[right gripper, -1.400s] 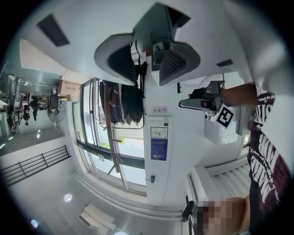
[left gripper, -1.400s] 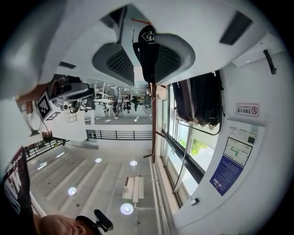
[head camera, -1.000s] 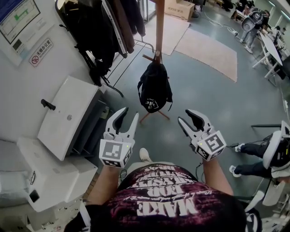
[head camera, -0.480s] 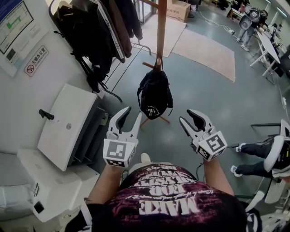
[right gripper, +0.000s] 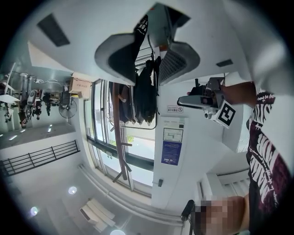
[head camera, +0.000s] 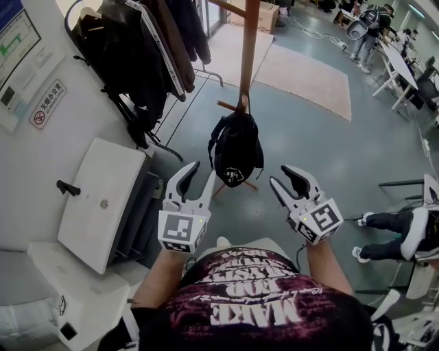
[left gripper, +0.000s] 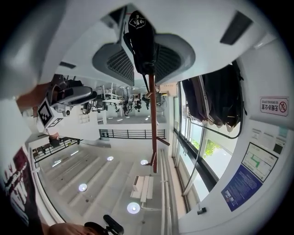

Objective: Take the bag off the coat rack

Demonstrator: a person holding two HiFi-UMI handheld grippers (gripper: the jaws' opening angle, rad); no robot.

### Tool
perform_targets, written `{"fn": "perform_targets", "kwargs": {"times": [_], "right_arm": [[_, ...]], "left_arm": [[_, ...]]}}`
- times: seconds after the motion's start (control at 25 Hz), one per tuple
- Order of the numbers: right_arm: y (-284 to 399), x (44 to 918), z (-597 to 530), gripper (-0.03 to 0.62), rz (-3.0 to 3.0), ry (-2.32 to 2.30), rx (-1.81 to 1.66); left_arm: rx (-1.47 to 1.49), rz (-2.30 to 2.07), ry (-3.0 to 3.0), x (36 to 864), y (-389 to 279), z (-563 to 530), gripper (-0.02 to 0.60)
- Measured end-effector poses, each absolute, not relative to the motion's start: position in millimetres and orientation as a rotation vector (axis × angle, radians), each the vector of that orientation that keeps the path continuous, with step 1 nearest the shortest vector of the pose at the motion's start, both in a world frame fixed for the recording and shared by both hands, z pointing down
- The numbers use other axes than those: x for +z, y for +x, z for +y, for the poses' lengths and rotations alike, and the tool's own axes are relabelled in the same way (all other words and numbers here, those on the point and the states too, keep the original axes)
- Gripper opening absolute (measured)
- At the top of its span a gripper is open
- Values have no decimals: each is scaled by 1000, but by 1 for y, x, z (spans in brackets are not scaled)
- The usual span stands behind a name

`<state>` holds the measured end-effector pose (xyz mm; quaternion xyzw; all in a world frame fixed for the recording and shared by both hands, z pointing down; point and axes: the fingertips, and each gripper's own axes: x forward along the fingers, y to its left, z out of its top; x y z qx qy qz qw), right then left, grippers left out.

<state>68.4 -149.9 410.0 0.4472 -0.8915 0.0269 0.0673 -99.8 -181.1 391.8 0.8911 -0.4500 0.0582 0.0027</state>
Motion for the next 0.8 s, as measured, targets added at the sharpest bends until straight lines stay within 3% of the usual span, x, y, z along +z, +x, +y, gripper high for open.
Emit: {"fn": "perform_targets", "kwargs": {"times": [0.8], "right_arm": [[77,427,-202,166,-2690,1362,168]], "left_arm": [[248,-1330,2775,415,-77,-231,143]]}}
